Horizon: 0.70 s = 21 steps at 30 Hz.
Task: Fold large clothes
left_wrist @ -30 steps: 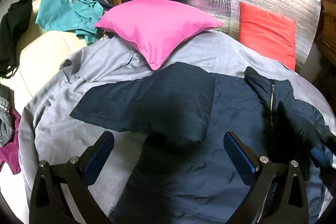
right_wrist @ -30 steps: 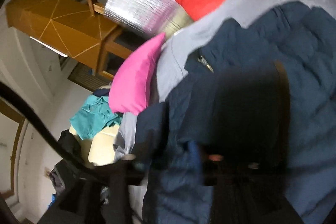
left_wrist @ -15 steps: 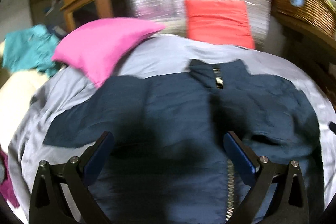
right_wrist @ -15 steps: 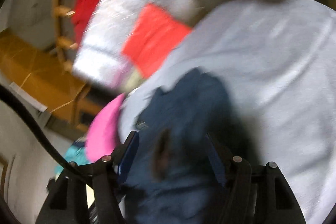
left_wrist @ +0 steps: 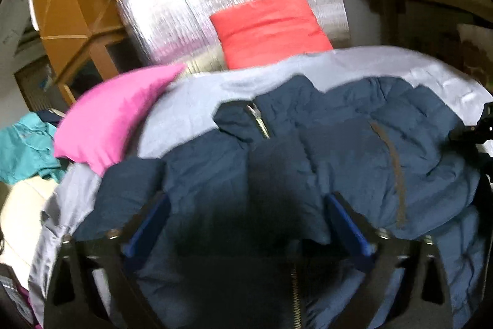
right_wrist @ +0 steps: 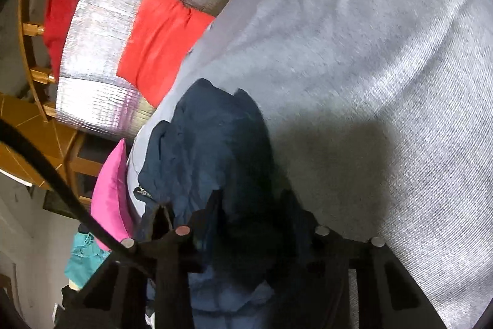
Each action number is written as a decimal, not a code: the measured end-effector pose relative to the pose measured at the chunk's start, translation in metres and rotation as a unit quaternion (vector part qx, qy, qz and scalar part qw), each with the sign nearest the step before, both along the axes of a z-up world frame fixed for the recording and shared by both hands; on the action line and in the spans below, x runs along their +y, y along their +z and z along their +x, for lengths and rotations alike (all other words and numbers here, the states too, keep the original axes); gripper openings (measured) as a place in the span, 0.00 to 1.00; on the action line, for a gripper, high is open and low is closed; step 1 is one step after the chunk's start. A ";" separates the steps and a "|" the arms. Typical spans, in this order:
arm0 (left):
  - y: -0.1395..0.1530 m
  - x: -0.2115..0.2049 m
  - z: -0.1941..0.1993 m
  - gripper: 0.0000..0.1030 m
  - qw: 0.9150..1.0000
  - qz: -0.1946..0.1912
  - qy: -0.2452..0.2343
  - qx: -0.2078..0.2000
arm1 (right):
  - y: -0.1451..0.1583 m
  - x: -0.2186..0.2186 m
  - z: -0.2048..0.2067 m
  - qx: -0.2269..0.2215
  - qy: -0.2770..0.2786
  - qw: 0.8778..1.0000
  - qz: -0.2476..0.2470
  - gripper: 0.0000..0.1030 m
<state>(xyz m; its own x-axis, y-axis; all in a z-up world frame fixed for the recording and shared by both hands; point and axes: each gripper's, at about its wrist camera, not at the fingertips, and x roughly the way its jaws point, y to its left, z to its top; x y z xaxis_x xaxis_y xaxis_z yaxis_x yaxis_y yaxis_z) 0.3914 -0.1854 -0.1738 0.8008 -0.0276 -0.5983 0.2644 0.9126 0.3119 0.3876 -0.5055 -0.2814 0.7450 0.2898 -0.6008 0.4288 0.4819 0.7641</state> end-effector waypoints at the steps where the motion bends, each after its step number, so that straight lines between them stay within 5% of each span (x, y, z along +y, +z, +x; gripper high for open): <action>1: -0.003 -0.002 0.003 0.62 1.000 -0.009 -0.008 0.017 | 0.000 0.000 0.000 0.001 -0.001 1.000 0.002 0.40; 3: -0.008 -0.003 0.008 0.36 0.998 -0.031 -0.020 0.047 | -0.001 0.000 0.001 0.007 -0.001 1.000 0.003 0.40; 8: 0.001 0.011 0.009 0.22 0.994 -0.090 -0.022 0.056 | -0.005 -0.001 -0.008 0.013 -0.004 1.000 0.001 0.40; 11: 0.010 0.036 0.017 0.18 0.984 -0.159 -0.013 0.080 | -0.004 0.002 -0.010 0.015 -0.005 1.000 -0.009 0.40; 21: 0.037 0.104 0.027 0.10 0.964 -0.253 0.035 0.074 | -0.006 0.005 -0.012 0.018 -0.011 1.000 -0.018 0.39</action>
<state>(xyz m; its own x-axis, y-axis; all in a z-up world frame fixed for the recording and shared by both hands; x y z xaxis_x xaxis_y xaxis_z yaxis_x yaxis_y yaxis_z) 0.4182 -0.0815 -0.1370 0.7179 -0.2949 -0.6306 0.2041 0.9552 -0.2143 0.3760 -0.5009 -0.2869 0.7294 0.2513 -0.6363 0.4660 0.4985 0.7310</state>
